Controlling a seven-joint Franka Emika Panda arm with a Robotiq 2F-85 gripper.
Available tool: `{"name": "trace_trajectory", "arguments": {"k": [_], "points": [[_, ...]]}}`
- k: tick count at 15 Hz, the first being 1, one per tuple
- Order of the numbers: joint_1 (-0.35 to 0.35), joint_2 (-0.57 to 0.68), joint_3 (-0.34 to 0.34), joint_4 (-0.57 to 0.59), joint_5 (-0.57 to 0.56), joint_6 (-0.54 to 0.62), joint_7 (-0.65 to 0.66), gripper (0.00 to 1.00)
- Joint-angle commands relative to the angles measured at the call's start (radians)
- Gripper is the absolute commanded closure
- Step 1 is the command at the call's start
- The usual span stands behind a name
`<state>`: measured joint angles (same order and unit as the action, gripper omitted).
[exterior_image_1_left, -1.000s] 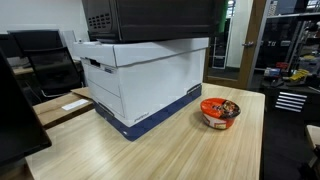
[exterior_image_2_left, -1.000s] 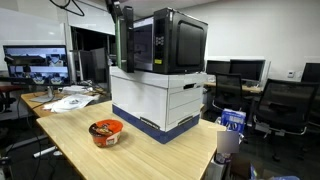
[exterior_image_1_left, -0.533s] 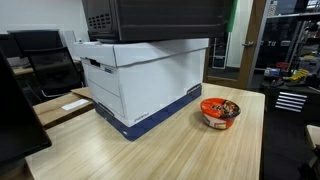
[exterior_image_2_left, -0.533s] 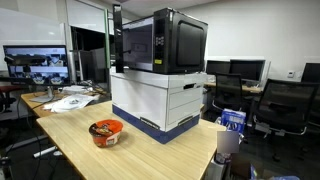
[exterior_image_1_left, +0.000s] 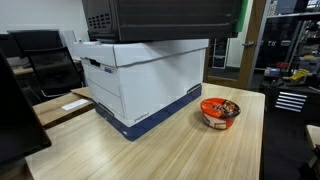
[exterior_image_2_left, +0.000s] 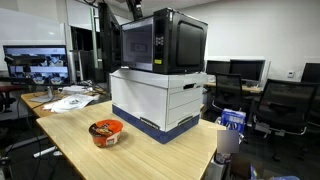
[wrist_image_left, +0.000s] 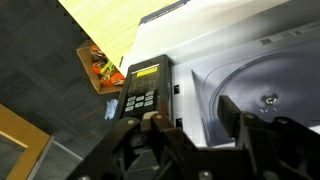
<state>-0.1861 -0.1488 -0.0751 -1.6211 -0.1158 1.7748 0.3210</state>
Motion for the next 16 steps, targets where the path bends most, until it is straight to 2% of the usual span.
{"name": "trace_trajectory", "arguments": {"k": [1, 4, 8, 11, 16], "points": [[0.033, -0.02, -0.017, -0.1, 0.06, 0.056, -0.066, 0.75], [0.061, -0.058, -0.007, -0.201, 0.1, 0.089, -0.117, 0.93], [0.101, -0.088, -0.007, -0.243, 0.172, 0.013, -0.242, 1.0], [0.126, -0.122, -0.003, -0.272, 0.195, -0.049, -0.334, 0.94], [0.151, -0.15, -0.006, -0.315, 0.197, -0.085, -0.426, 0.96]]}}
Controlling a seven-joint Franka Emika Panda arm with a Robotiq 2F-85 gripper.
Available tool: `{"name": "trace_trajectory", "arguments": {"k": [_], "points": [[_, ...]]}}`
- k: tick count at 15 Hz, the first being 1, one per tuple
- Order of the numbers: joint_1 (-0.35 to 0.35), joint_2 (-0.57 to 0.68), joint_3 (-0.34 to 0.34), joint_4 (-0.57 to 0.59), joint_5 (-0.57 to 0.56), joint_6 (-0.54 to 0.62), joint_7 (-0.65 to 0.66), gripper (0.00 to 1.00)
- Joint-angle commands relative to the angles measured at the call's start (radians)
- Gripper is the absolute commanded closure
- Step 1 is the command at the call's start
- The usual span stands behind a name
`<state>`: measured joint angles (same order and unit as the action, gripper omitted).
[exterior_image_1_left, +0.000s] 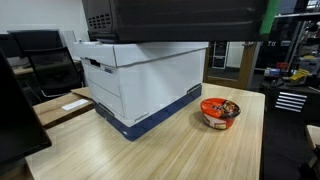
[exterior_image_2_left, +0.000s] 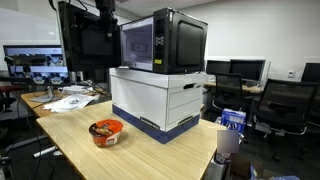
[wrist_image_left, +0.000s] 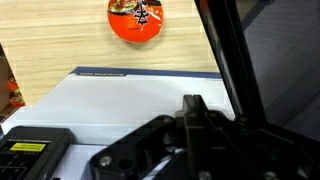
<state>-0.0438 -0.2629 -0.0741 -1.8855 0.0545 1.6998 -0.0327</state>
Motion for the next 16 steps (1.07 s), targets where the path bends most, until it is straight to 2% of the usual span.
{"name": "trace_trajectory", "arguments": {"k": [1, 7, 16], "points": [[0.012, -0.042, -0.007, -0.067, 0.024, -0.001, -0.088, 0.95], [0.031, -0.089, -0.026, -0.156, 0.071, 0.111, -0.294, 0.96], [0.029, -0.164, -0.043, -0.072, 0.044, 0.053, -0.27, 0.96]]}}
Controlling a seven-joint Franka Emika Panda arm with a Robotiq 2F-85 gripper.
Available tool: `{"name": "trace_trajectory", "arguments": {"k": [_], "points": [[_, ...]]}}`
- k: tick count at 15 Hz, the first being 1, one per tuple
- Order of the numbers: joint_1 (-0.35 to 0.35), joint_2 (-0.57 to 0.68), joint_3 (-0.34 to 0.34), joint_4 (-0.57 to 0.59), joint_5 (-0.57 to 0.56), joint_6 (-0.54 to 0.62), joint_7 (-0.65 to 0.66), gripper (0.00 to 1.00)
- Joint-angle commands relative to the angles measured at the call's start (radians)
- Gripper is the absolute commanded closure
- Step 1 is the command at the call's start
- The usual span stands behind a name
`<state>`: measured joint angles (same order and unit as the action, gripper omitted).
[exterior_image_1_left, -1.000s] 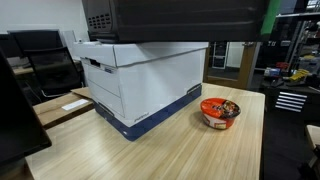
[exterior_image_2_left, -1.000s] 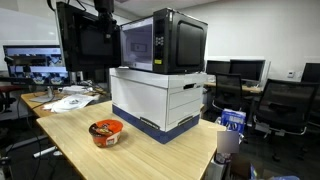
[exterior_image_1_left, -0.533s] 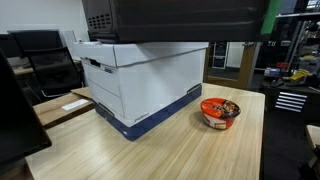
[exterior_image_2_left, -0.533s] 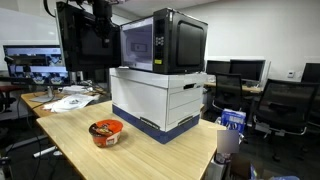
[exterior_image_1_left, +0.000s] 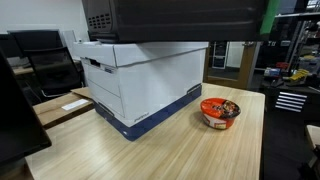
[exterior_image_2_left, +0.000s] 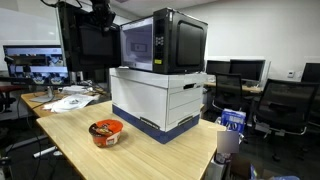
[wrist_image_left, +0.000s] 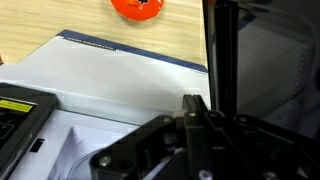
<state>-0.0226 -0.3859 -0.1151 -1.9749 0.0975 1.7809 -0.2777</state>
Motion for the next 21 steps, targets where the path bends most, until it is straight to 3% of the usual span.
{"name": "trace_trajectory", "arguments": {"k": [1, 7, 15, 21], "points": [[0.01, -0.05, 0.0, 0.026, 0.002, -0.029, -0.023, 0.96], [0.016, -0.087, 0.011, 0.049, -0.015, -0.021, 0.005, 0.96], [-0.037, -0.102, 0.002, 0.063, -0.047, 0.046, 0.116, 0.96], [-0.103, -0.064, -0.059, 0.139, -0.065, 0.025, 0.179, 0.96]]}}
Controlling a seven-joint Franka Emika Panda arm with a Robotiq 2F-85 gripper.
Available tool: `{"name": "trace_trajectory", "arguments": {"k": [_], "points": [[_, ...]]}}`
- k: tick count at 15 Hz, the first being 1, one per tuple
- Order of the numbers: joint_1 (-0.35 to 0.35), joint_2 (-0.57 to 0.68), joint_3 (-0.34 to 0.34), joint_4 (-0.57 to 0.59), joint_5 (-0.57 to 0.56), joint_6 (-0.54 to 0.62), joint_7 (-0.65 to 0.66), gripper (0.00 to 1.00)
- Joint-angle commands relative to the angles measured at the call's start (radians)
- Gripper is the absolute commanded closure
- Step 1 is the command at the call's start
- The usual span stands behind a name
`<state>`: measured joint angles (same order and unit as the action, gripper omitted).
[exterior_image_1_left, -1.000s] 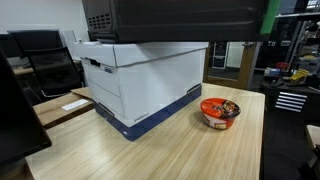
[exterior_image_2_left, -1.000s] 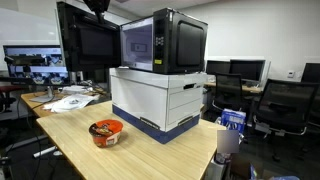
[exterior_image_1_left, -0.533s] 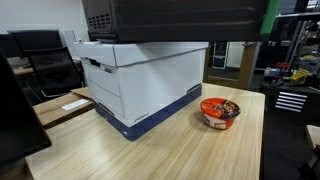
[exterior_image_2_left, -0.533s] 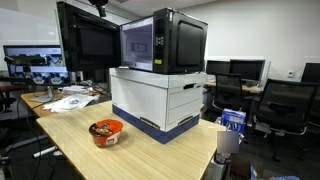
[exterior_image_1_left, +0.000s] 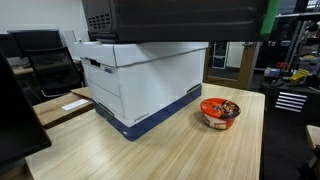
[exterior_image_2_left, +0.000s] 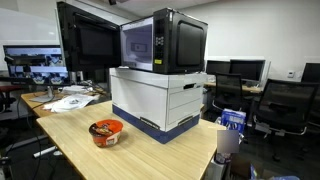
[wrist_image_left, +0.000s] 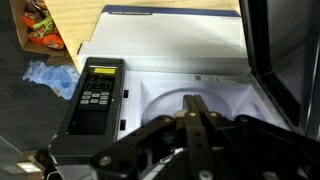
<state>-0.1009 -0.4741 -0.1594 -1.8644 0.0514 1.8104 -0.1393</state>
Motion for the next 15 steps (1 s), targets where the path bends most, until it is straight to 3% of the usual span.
{"name": "trace_trajectory", "arguments": {"k": [1, 9, 15], "points": [[-0.035, 0.037, -0.026, 0.038, -0.02, -0.005, 0.048, 0.96], [-0.067, 0.171, -0.069, 0.062, -0.017, 0.034, 0.077, 0.96], [-0.047, 0.237, -0.045, 0.05, -0.012, 0.012, 0.05, 0.96]]}}
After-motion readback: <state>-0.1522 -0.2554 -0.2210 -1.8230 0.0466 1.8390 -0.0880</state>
